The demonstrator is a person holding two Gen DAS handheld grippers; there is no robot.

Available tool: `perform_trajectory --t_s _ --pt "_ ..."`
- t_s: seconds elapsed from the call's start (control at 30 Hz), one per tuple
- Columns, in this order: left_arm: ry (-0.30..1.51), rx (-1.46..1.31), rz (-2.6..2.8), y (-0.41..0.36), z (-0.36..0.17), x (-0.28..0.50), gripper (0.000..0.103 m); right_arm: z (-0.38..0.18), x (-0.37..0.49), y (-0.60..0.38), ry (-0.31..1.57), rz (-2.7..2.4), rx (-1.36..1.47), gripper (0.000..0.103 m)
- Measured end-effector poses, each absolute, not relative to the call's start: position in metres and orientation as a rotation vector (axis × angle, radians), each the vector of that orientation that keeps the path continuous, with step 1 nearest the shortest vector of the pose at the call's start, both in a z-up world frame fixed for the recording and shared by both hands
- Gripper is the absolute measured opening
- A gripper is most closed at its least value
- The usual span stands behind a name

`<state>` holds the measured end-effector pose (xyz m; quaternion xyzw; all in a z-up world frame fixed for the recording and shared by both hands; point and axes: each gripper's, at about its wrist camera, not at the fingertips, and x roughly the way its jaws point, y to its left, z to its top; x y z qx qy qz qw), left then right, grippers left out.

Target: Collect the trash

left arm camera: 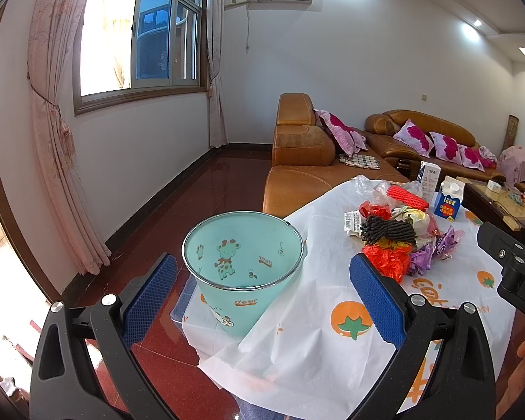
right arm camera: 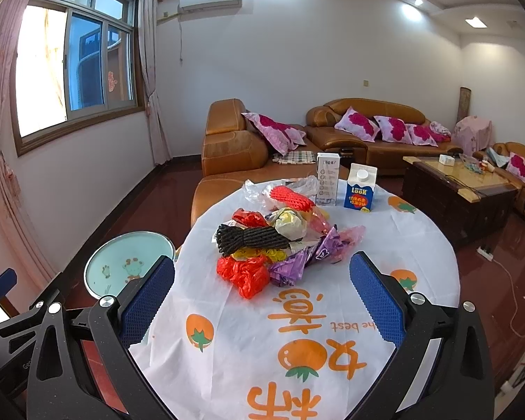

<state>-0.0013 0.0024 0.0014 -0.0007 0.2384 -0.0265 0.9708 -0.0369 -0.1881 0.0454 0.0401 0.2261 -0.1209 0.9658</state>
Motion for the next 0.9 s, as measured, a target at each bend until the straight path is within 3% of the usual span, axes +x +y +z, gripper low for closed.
perform_trajectory --t_s 0.43,0.9 --pt "0.498 0.011 -0.096 -0.005 -0.015 0.006 0.097 0.025 -0.024 -0.203 0.507 -0.254 0.101 0.099" --pt "0.725 -0.001 -0.148 -0.026 -0.091 0.067 0.097 -0.045 0.015 -0.309 0.655 -0.363 0.232 0.098"
